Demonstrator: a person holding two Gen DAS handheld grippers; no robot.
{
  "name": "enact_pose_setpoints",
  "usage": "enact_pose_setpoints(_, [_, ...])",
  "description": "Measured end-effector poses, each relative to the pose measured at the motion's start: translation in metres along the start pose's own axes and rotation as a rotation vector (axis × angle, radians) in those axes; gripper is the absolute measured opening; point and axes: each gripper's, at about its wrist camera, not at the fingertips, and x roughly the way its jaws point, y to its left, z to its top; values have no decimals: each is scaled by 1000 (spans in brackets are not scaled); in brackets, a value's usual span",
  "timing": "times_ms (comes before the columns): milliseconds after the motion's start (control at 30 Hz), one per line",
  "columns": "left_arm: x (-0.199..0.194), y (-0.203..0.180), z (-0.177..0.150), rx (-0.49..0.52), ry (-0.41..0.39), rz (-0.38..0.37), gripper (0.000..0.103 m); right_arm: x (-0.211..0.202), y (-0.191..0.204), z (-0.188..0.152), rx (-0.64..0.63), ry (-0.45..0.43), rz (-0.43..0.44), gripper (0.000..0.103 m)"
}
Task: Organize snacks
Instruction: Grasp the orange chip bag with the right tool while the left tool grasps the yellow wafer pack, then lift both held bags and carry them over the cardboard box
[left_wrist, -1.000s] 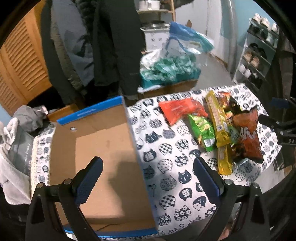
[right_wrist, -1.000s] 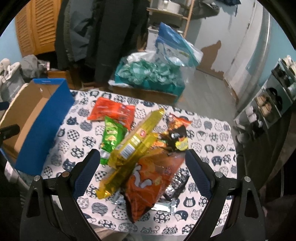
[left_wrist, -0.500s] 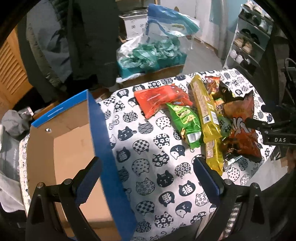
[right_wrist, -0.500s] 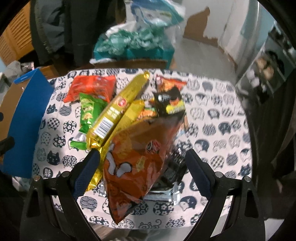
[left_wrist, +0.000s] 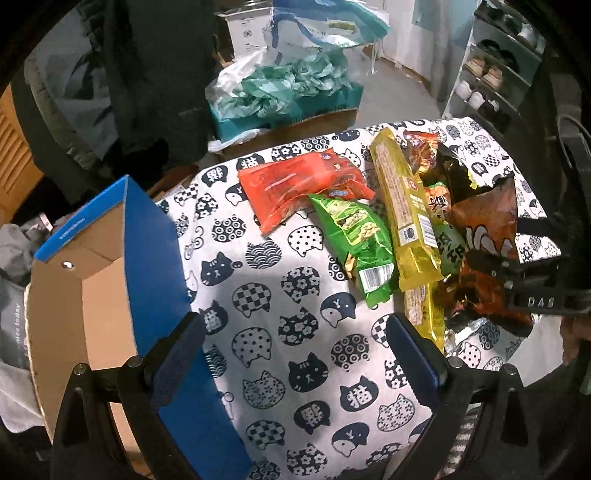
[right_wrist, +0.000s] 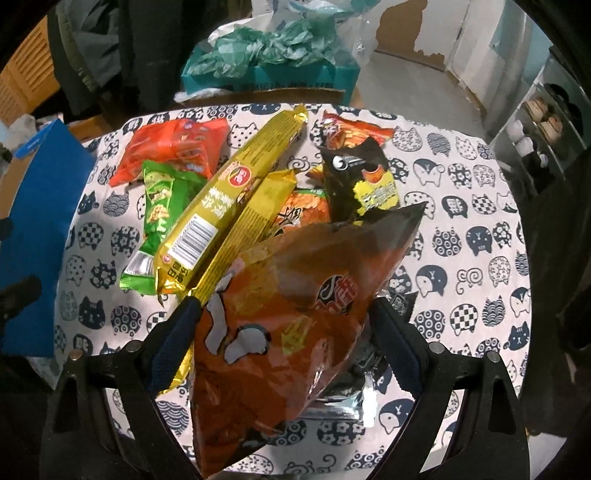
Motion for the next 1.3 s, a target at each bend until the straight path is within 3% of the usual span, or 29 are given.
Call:
enact_pose_setpoints(100, [6,-2,4,-7,9,-11,100,0,-2,-1,-7,2,15,84])
enact_pose_setpoints(167, [9,-4,6,-10,14,-17,100,-3,-5,-1,-12,-3,11,72])
enact_pose_setpoints(367, [18,-14,15,-5,26,-21,100,-12,-24,0,28,-15,56,64])
enact_pose_setpoints(667, [26,-35,47,26,19,-38,100,-30,-52,9,73,-81,29,62])
enact_pose_setpoints(900, [54,-67,85,58,43,-59,100,-41,-73,18,104,-121,4,62])
enact_pose_setpoints(1000, [67,-80,99,71,62,-81,100,-41,-75,23,77,-128,-10,62])
enact_pose_setpoints(1167, [88,-97,112,72,97,-105,100,-36,-77,34,-12,-141,-112,62])
enact_pose_setpoints(1300, [104,-102,118,55,135,-144,100,-28,-88,37,1,-124,-123,62])
